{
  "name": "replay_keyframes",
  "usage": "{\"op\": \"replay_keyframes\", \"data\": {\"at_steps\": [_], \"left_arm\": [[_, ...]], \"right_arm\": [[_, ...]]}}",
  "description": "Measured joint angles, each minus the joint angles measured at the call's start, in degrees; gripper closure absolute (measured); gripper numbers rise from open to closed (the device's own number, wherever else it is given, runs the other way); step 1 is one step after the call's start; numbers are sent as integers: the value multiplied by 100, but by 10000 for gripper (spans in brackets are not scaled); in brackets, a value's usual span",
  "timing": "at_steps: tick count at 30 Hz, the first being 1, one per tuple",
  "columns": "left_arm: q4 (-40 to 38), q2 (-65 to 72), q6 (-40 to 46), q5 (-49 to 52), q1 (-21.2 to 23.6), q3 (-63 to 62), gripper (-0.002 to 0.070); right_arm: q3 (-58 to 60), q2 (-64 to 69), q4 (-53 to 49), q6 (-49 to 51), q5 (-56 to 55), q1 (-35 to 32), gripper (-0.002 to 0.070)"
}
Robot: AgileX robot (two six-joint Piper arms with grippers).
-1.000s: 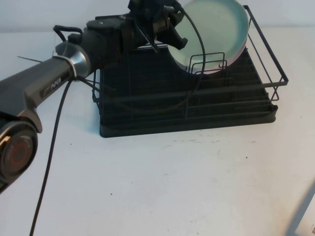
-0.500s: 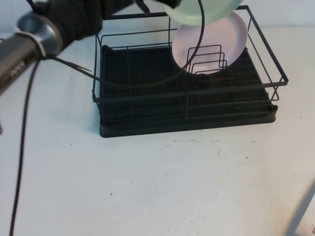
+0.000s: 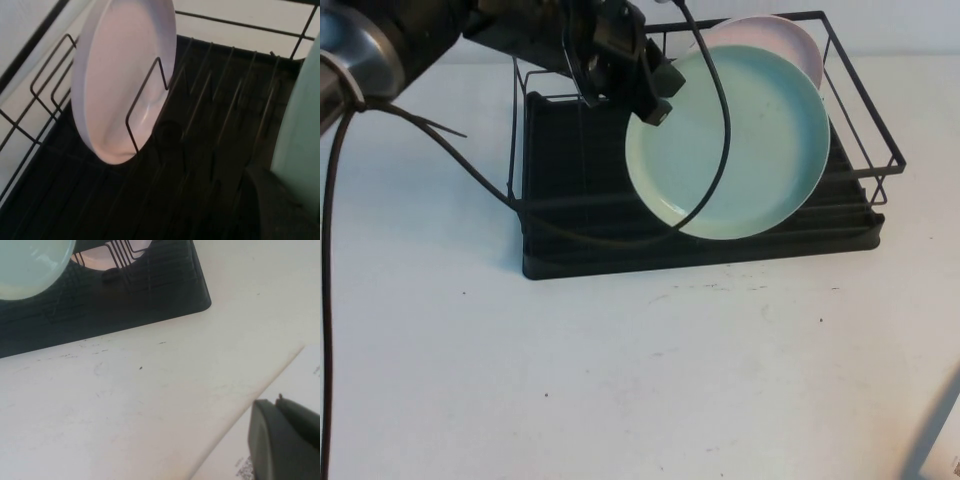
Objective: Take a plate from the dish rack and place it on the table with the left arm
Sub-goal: Place the plate from the table
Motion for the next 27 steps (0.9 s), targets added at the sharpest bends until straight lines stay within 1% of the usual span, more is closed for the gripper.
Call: {"op": "replay_keyframes", "data": {"at_steps": [5, 7, 10, 15, 18, 23, 27], "left_arm": [[-149, 0, -51, -63, 0, 29, 648], [-242, -12, -65, 73, 0, 29, 648], [-418, -138, -220, 745, 0, 29, 648], [-483, -414, -1012, 2091, 0, 29, 648], [-508, -488, -1516, 2323, 0, 96, 648], [-555, -679, -1852, 2323, 0, 985, 648], [-568, -866, -1944, 2274, 0, 2071, 648]], "right_arm": [[0, 0, 0, 0, 0, 0, 696], [0, 0, 0, 0, 0, 0, 696], [0, 0, 0, 0, 0, 0, 696], [0, 0, 0, 0, 0, 0, 696], [0, 0, 0, 0, 0, 0, 696], [0, 0, 0, 0, 10, 0, 696], [0, 0, 0, 0, 10, 0, 696]]}}
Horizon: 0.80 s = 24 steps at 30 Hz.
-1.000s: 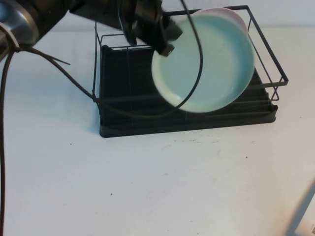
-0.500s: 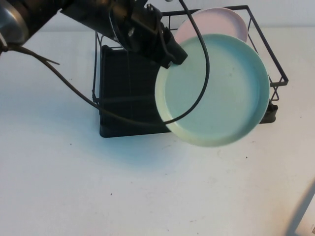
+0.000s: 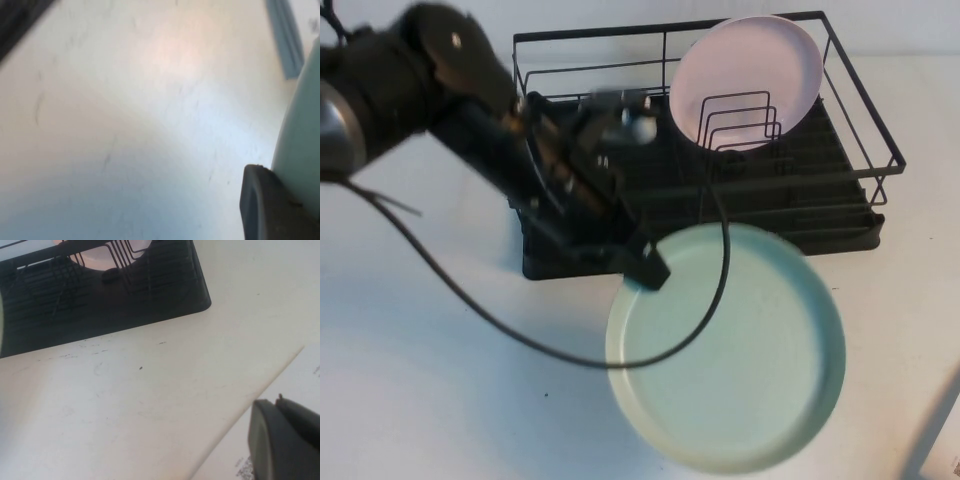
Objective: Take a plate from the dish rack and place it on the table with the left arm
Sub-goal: Place the plate from the table
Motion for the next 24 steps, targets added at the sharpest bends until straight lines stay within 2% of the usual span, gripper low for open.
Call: {"op": "replay_keyframes", "data": {"at_steps": [7, 17, 20, 24], "left_arm": [[-401, 79, 192, -1338, 0, 1433, 648], [-901, 866, 360, -1981, 97, 1565, 643], [-897, 990, 516, -2108, 107, 1565, 604], [-586, 1028, 642, -2436, 107, 1567, 471]], "right_arm": [[0, 0, 0, 0, 0, 0, 696], [0, 0, 0, 0, 0, 0, 696], [0, 0, 0, 0, 0, 0, 696], [0, 0, 0, 0, 0, 0, 696]]}}
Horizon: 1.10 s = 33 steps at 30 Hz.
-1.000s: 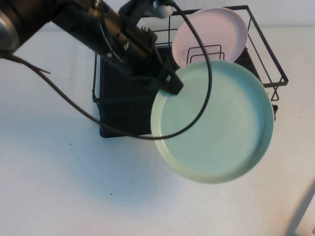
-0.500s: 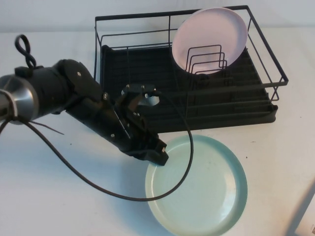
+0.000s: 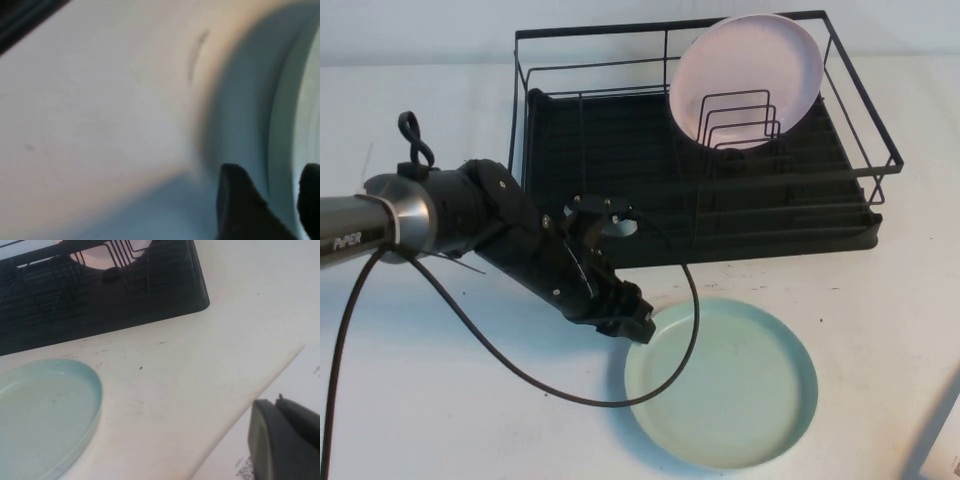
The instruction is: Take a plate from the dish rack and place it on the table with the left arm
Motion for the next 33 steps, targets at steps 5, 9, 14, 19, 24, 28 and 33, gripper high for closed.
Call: {"op": "replay_keyframes", "data": {"at_steps": [5, 9, 14, 19, 24, 28, 33], "left_arm": [[109, -40, 2, -135, 42, 10, 330], [208, -462, -45, 14, 239, 10, 358], [752, -1705, -45, 81, 507, 50, 606], [967, -3226, -45, -464, 517, 715, 666], [855, -4581, -193, -1323, 517, 1885, 673], [889, -5443, -240, -1370, 517, 2567, 675], [1413, -6289, -728, -1019, 517, 2773, 675]], "right_arm": [[0, 0, 0, 0, 0, 0, 696], [0, 0, 0, 0, 0, 0, 696], [0, 0, 0, 0, 0, 0, 696], [0, 0, 0, 0, 0, 0, 696], [0, 0, 0, 0, 0, 0, 696], [0, 0, 0, 0, 0, 0, 696], [0, 0, 0, 0, 0, 0, 696]]}}
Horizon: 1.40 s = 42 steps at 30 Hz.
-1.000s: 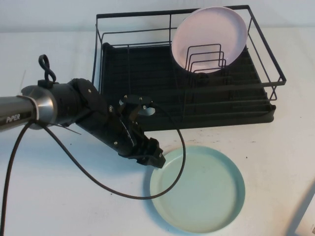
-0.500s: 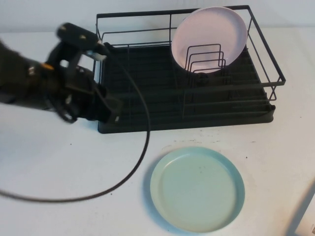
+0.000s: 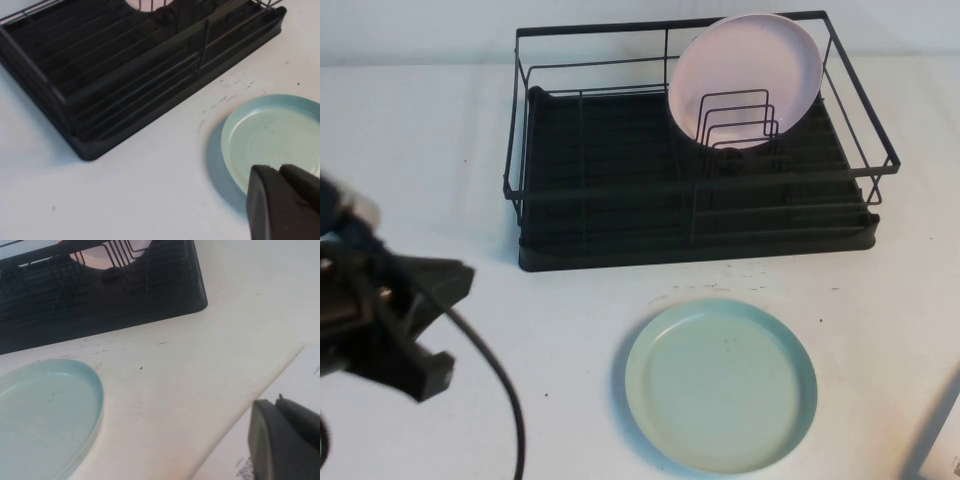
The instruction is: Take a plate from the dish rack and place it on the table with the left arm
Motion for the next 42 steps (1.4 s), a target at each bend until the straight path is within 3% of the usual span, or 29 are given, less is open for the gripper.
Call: {"op": "replay_keyframes", "data": {"at_steps": [4, 8, 16, 19, 22, 30, 37, 42], "left_arm": [[961, -571, -1258, 446, 0, 46, 675], [1597, -967, -1905, 315, 0, 467, 675], [2691, -1931, -3503, -2404, 13, 2456, 675], [3037, -2425, -4047, -3454, 215, 3296, 675], [3119, -2963, -4349, -3747, 555, 3932, 675], [3167, -4365, -4473, -3083, 1430, 4485, 676], [3167, -4882, -4461, -1674, 1587, 4485, 676], [3167, -4897, -4401, -1538, 1587, 4485, 676]], "right_arm": [[0, 0, 0, 0, 0, 0, 696], [0, 0, 0, 0, 0, 0, 696], [0, 0, 46, 0, 0, 0, 696], [0, 0, 46, 0, 0, 0, 696], [0, 0, 57, 0, 0, 0, 696], [0, 0, 71, 0, 11, 0, 696], [0, 0, 81, 0, 11, 0, 696], [0, 0, 81, 0, 11, 0, 696]]}}
